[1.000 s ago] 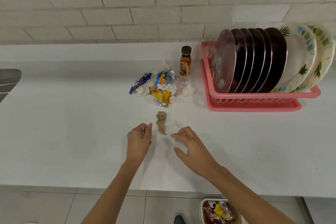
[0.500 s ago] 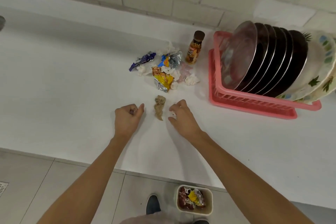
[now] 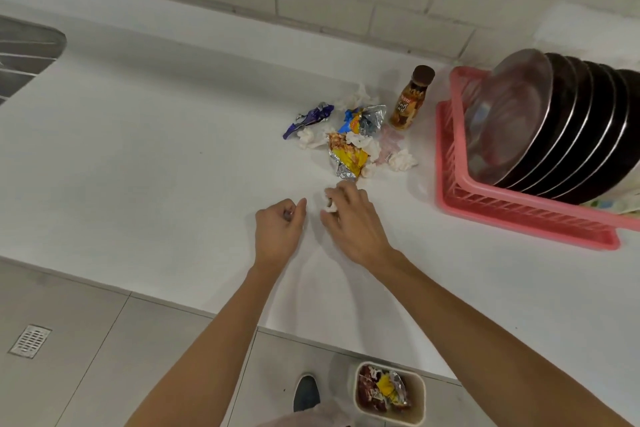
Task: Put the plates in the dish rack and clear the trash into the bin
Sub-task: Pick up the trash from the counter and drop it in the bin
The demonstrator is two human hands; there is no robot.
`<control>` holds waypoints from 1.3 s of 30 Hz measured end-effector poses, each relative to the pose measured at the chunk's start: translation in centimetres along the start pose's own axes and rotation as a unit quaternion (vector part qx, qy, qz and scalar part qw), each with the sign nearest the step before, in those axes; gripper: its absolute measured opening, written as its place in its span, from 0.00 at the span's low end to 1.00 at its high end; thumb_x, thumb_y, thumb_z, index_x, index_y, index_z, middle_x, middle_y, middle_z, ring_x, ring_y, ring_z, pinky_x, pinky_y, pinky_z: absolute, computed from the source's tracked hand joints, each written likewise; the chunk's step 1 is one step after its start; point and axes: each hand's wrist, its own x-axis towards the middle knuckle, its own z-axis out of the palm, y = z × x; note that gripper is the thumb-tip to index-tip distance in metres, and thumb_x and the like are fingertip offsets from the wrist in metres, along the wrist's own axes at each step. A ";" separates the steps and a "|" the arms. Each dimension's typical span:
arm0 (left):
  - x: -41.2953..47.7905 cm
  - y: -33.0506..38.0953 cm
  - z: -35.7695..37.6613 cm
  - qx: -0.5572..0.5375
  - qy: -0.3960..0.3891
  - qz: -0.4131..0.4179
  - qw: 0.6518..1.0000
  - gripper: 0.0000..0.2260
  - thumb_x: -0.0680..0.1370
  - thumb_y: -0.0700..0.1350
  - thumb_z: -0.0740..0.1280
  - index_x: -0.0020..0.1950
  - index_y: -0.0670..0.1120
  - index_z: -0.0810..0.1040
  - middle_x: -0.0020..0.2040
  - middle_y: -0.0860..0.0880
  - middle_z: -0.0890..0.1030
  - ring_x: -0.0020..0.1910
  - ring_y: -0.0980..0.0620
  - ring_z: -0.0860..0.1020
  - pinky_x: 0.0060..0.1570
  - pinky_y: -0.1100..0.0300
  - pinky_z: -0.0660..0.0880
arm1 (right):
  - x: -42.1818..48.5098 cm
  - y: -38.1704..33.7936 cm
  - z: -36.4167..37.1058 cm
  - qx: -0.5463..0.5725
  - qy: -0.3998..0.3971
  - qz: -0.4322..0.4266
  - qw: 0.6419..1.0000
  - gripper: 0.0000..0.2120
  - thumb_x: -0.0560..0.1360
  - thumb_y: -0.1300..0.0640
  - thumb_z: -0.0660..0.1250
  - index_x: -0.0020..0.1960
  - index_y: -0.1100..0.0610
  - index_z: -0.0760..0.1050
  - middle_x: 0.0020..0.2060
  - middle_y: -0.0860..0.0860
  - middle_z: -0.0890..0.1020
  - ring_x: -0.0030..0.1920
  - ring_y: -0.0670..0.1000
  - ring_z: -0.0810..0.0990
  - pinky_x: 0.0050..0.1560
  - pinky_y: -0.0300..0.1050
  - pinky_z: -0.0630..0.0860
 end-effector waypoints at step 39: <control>-10.7 3.1 2.8 -0.110 -0.028 -0.090 0.989 0.23 0.81 0.43 0.60 0.28 0.46 0.57 0.26 0.48 0.59 0.27 0.51 0.58 0.30 0.60 0.59 | -12.7 4.0 -2.1 0.489 0.024 0.283 0.825 0.20 0.81 0.57 0.60 0.32 0.64 0.65 0.27 0.58 0.69 0.22 0.52 0.65 0.24 0.42 0.61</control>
